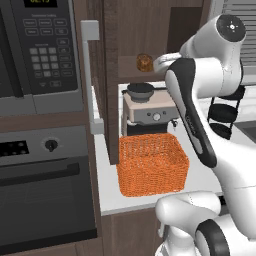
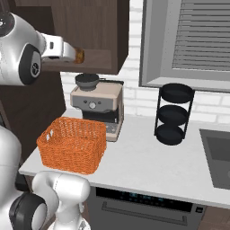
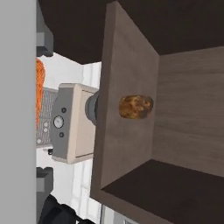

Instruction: Open the cabinet, pick up the bread from the cabinet and place it in the basket. Then move the basket to the dining counter.

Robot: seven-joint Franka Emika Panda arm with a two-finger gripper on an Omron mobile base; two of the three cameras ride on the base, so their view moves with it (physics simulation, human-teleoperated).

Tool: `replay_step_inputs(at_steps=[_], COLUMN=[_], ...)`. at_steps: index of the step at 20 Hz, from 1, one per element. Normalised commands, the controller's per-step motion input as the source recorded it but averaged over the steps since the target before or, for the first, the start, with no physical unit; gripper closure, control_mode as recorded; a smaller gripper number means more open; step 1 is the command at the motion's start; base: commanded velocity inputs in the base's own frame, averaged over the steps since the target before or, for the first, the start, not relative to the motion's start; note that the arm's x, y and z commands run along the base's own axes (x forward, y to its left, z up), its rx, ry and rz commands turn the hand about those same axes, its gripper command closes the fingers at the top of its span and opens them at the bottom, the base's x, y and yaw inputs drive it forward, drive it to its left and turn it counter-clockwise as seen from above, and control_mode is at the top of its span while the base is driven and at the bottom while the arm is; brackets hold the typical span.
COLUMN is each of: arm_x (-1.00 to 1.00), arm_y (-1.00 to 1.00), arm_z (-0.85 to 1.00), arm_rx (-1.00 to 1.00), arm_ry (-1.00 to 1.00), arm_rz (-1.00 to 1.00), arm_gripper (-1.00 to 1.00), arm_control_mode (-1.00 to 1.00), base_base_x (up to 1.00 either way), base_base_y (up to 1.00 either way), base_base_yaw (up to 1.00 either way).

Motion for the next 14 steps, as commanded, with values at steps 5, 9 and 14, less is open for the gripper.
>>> replay_step_inputs(at_steps=[5,9,14], arm_x=[0.67,0.61,0.64], arm_y=[-0.03,0.00,0.00], arm_z=[-0.29,-0.20,-0.13], arm_rx=[0.00,0.05,0.05], arm_ry=[-0.04,-0.01,0.00], arm_rz=[0.00,0.00,0.01], arm_gripper=[-1.00,-1.00,-1.00], arm_control_mode=[-1.00,-1.00,-1.00], base_base_x=[0.00,0.00,0.00], base_base_y=[0.00,0.00,0.00], base_base_yaw=[0.00,0.00,0.00])
